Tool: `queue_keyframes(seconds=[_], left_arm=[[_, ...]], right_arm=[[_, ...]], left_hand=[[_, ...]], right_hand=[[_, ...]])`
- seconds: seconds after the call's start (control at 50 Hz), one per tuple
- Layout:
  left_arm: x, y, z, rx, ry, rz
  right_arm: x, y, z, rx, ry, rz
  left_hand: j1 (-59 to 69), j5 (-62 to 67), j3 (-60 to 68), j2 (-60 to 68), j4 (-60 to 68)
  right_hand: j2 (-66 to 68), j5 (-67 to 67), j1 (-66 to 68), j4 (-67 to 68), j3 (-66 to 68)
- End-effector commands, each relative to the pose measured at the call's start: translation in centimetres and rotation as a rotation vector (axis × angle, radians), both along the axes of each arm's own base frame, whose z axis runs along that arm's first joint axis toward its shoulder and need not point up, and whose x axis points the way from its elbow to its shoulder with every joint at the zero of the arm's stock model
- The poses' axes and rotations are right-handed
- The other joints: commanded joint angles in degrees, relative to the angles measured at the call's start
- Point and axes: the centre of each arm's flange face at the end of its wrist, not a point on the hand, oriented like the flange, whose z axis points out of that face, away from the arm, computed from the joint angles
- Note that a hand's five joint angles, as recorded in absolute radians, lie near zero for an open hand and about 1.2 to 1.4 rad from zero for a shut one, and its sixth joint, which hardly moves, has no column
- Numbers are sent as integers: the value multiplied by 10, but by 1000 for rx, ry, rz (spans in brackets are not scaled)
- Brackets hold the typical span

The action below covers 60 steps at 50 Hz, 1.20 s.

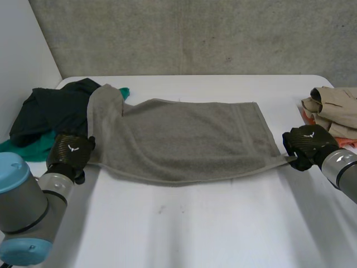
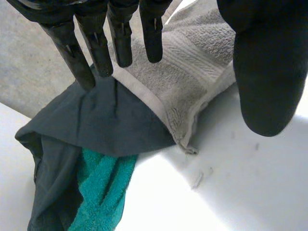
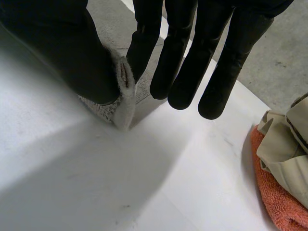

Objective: Fold the laundry.

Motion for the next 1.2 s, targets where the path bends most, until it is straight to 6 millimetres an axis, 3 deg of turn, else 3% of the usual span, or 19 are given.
queue_keyframes(seconds=[0.02, 0.16, 0.42, 0.76, 0.8, 0.86, 0.88, 1.0, 1.1, 1.18, 1.2], left_arm=[[7, -9, -3, 12, 15, -29], [12, -15, -9, 33, 23, -37], [18, -27, -11, 64, 139, -124], [13, -51, -29, 77, 133, -148], [13, -53, -32, 79, 132, -148], [12, -57, -34, 78, 130, -151], [11, -58, -34, 72, 130, -153], [14, -59, -27, 55, 121, -134], [14, -35, -2, 73, 80, -119], [9, 4, 18, 138, -9, -141], [9, 22, 24, 176, -59, -144]], right_arm=[[1, 3, -3, 14, 0, 6], [2, 3, -3, 14, -1, 12], [3, 5, -5, 24, 0, 15], [3, 6, -11, 46, 0, 16], [3, 6, -11, 47, 0, 16], [3, 6, -12, 46, 6, 19], [3, 6, -12, 45, 12, 22], [1, 6, -10, 46, 26, 15], [-1, 21, -5, 122, 121, 68], [-4, 42, 16, 164, 251, 131], [-6, 47, 20, 176, 277, 144]], left_hand=[[173, 174, 174, 173, 175], [343, 344, 344, 343, 346], [239, 240, 240, 239, 241], [266, 267, 266, 266, 268], [301, 302, 302, 301, 303], [471, 472, 471, 470, 473], [596, 597, 597, 596, 598], [604, 605, 604, 603, 606], [604, 605, 604, 603, 606], [604, 605, 604, 603, 606], [604, 605, 604, 603, 606]], right_hand=[[123, 137, 227, 118, 122], [123, 137, 227, 118, 122], [123, 137, 227, 118, 122], [123, 137, 227, 118, 122], [123, 137, 227, 118, 122], [123, 137, 227, 118, 122], [123, 137, 227, 118, 122], [123, 137, 227, 118, 122], [123, 137, 227, 118, 122], [123, 137, 227, 118, 122], [123, 137, 227, 118, 122]])
